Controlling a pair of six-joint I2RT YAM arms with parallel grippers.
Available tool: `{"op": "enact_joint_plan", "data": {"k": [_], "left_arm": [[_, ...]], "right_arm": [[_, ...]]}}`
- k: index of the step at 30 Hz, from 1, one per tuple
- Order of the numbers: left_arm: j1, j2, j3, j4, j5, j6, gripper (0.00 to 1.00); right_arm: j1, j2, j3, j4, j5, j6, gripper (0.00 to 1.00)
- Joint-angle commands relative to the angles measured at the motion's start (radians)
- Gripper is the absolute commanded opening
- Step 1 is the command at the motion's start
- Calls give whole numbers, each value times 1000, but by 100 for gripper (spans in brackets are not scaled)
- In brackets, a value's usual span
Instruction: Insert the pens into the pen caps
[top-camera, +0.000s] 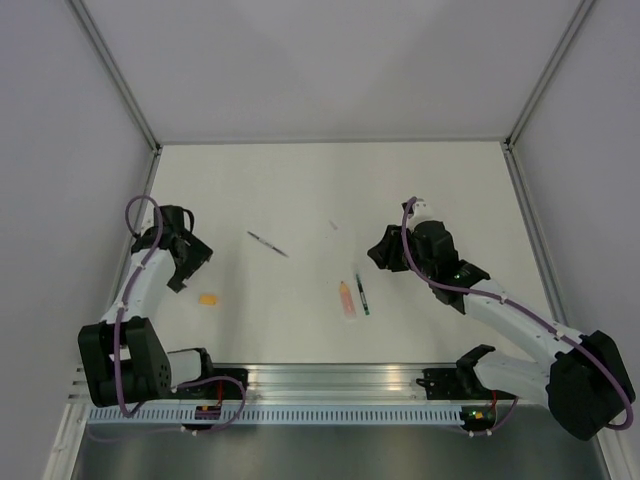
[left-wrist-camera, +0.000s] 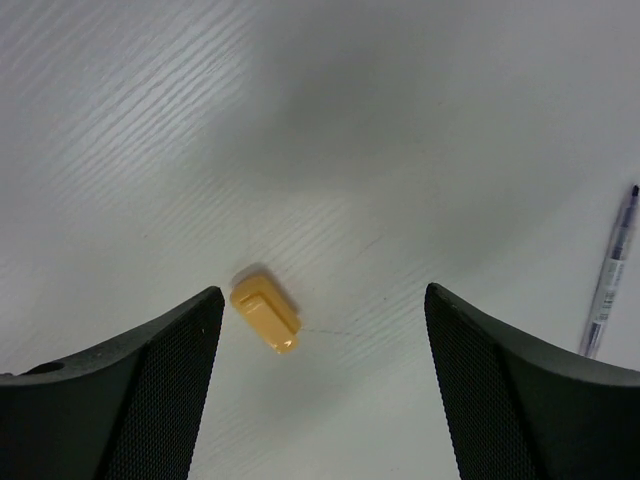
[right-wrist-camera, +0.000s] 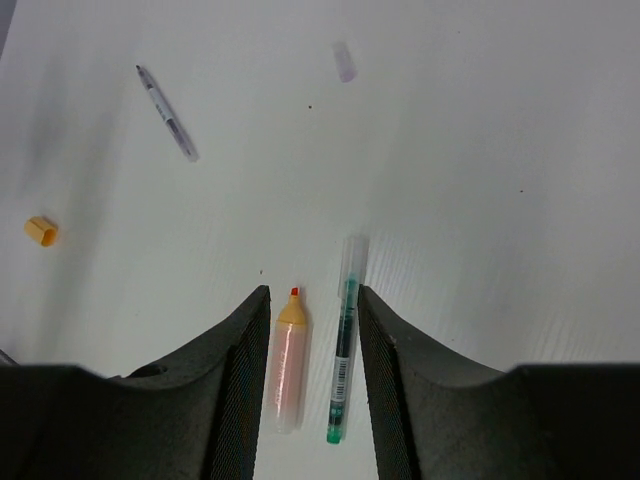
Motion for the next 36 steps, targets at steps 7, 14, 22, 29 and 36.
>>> {"op": "enact_joint_plan", "data": {"k": [7,14,22,29,36], "left_arm": [[-1,-44,-56,-238,-52,-355,79],[-1,105,-64,-272,-3,-384,69],[-3,24,-158,-126,-5,-469,73],[-3,108,-157,-120,-21,-502,72],[-3,70,-203,-46,-42,-504,60]], "right_arm": [[0,-18,-7,49,-64,19,47],[1,-15,-13,53,-64,19,47],[0,-9,-10,55,-79,16,48],[0,-10,-3,45,-80,13,48],[1,-27,-8,47,-87,12,48]]}}
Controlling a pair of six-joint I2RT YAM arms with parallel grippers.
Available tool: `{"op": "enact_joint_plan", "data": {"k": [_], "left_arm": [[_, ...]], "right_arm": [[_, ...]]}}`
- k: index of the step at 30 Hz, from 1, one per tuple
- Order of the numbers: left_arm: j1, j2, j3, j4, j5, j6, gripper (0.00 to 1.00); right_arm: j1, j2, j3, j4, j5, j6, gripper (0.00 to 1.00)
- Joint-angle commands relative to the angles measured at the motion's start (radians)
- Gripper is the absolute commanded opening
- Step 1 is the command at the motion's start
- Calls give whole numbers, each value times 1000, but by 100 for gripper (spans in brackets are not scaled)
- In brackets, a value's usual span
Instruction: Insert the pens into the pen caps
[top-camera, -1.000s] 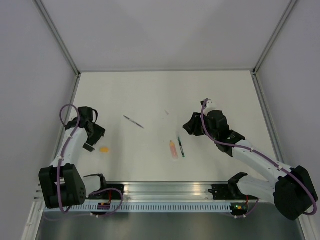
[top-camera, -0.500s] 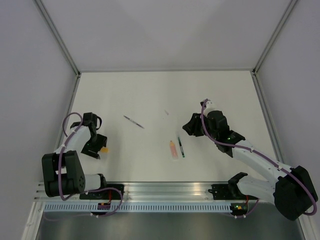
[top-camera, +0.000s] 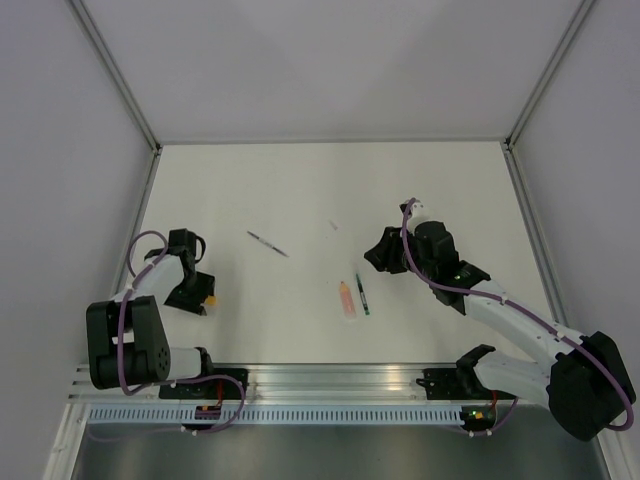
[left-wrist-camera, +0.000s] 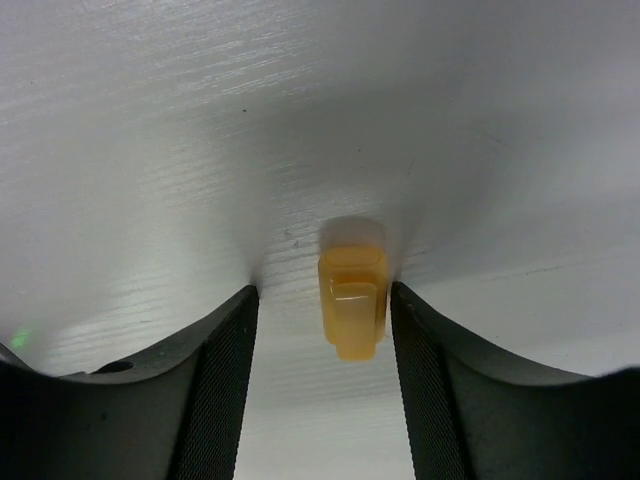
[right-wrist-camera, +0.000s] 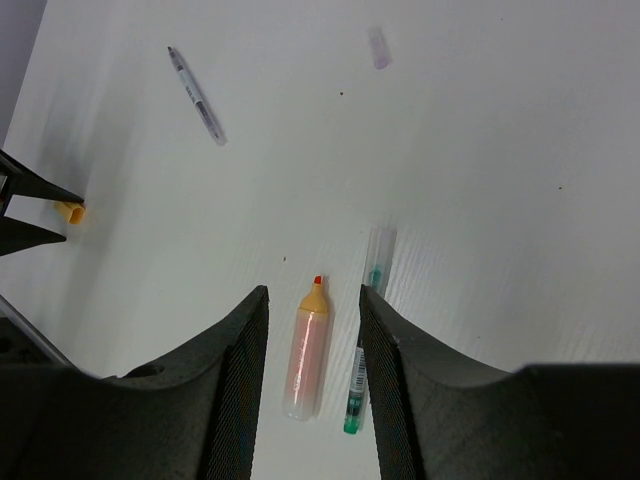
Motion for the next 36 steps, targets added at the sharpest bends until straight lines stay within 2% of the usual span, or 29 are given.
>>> {"op": "enact_joint_plan", "data": {"k": [1,3,4,5,6,10,13,14,17,18,21,22,24,26,28,30,31,32,36], "left_arm": [[0,-10,-27,51,-32,-31,59],[0,-4,-21,57,-30,-17,53],[0,-4,-25,65,-30,-10,48],[2,-4,-28,86,-27,10,39],[0,-4,-33,101,-24,26,37],[-6,-16,-39,155,-15,118,38],[-8,-67,-41,177,-18,168,8],[-9,-87,-44,184,-7,190,2],[-23,-170,-62,249,33,239,2],[-31,-190,-70,261,39,245,2],[-112,-259,-82,338,44,262,2],[-195,-269,-84,391,42,268,2],[-270,-289,-78,443,44,277,2],[-333,-297,-71,514,106,279,2],[-339,-319,-79,575,231,312,2],[-340,-363,-110,686,298,340,2],[-340,-383,-126,730,350,361,2],[-340,-403,-171,831,372,369,2],[-340,-461,-235,988,451,389,2]], "right_arm": [[0,-16,-2,37,-14,6,48],[0,-13,-2,36,-14,6,48],[0,-12,0,34,-16,6,48],[1,-12,0,36,-17,4,48],[0,-12,1,36,-19,4,48],[0,-16,3,34,-20,1,48],[0,-21,5,33,-22,-2,48],[0,-22,3,34,-30,-10,48],[0,-29,-2,54,-89,-19,50],[0,-27,-5,60,-102,-19,54],[10,5,11,64,-161,-21,60],[42,26,17,60,-162,-27,63],[105,54,56,25,-110,-62,66],[209,108,93,-77,24,-86,67],[249,143,135,-137,84,-97,67],[254,155,166,-169,119,-112,65],[254,166,181,-214,186,-131,65],[256,174,207,-238,211,-136,64],[279,218,232,-286,207,-140,62]]}}
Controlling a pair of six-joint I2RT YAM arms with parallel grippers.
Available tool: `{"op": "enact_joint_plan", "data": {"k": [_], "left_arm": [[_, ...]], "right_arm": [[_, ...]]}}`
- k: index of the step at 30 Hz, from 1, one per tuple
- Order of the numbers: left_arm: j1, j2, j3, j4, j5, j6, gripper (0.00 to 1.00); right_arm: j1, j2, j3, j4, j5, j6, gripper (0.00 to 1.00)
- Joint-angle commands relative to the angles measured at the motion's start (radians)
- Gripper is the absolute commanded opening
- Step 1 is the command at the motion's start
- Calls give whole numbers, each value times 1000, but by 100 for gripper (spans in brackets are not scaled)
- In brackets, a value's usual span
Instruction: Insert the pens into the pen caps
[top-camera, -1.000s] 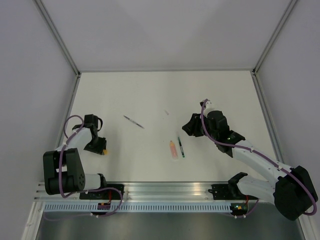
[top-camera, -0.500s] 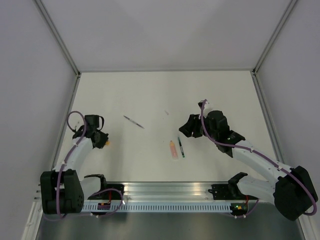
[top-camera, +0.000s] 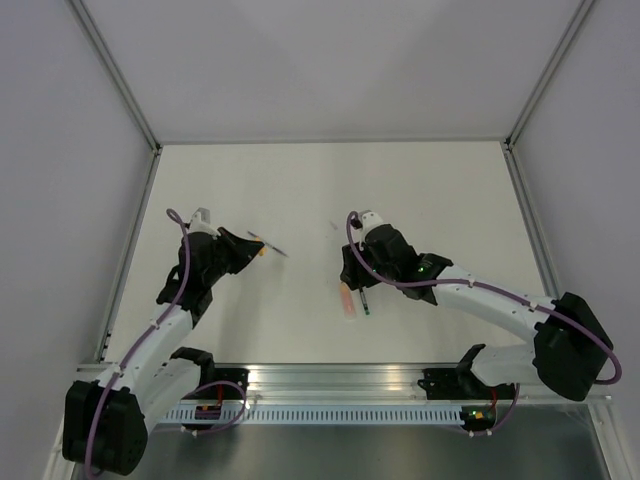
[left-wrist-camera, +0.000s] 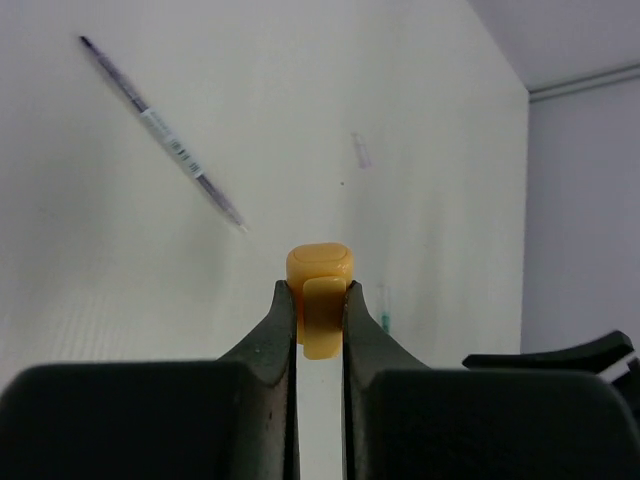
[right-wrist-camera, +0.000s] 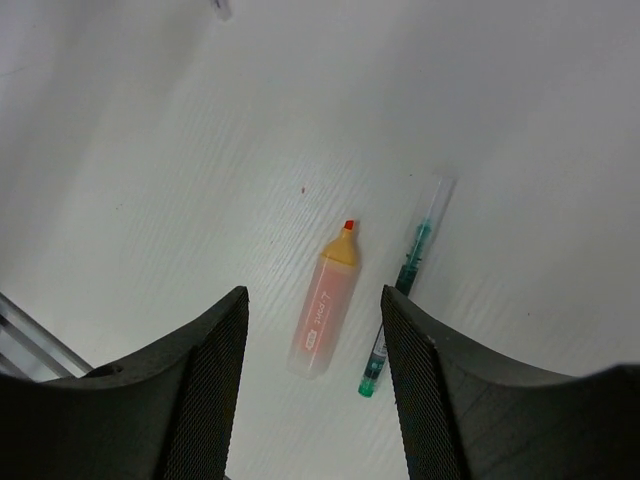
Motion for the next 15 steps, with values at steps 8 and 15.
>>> {"op": "enact_joint_plan", "data": {"k": [8,15], "left_arm": [[0,-26,-145,503,311,53,2],[1,-87,-163,512,354,84,2]], "right_arm": [[71,187,100,-48,61,-13,59],[96,212,113,-55,84,30,58]]}}
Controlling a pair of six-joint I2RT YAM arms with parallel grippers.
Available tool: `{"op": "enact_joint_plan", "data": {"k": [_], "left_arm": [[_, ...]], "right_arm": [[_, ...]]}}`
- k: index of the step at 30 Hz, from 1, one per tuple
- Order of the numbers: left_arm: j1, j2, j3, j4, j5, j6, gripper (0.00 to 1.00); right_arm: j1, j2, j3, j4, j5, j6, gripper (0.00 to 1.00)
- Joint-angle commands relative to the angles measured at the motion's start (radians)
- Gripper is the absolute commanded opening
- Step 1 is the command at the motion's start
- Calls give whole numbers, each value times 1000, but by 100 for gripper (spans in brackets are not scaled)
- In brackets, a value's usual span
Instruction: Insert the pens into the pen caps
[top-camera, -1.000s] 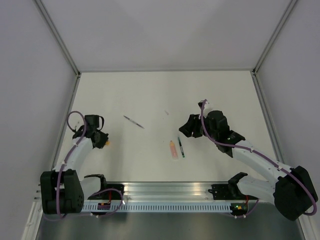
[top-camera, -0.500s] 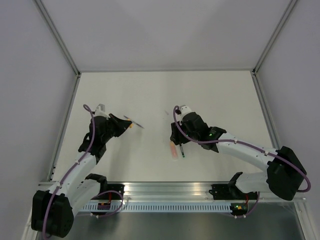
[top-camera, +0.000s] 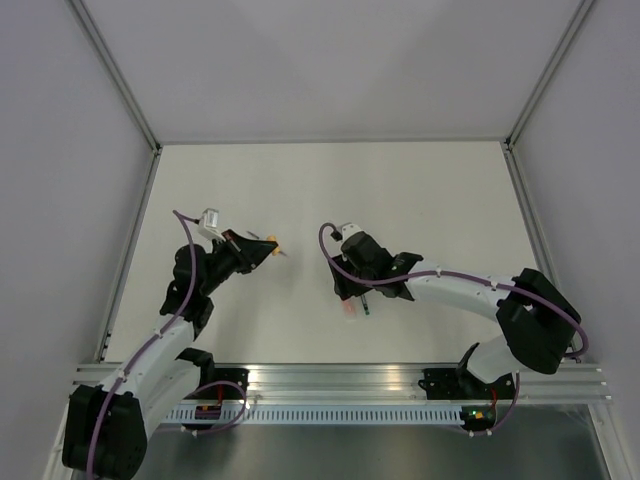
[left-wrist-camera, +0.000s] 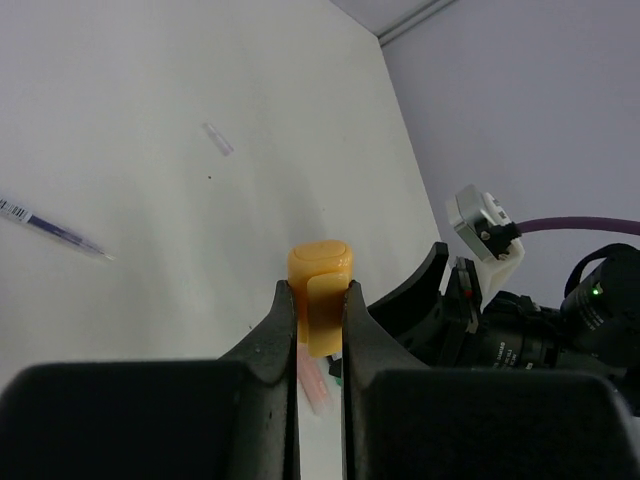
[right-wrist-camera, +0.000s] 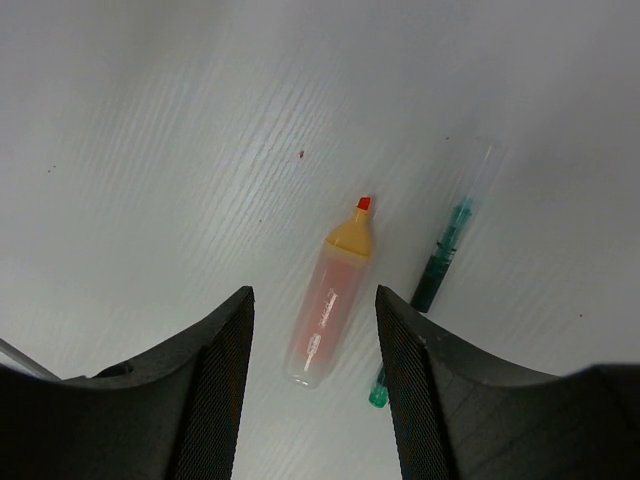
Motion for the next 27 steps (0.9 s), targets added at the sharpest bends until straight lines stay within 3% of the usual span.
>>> {"op": "enact_joint_plan", "data": {"k": [1,6,16,27], "left_arm": [[1,-58,-12,78,53,47,2],[1,-133,-24,46,29,61,2],[1,-132,-33,61,87,59,2],[1,-183,-23,-6,59,73,2]], "right_arm": [[21,6,34,1,31,37,58],[50,37,50,-45,86,63,58],[89,97,40,-71,209,128,56],[132,186,28,-60,224,157,49]]}}
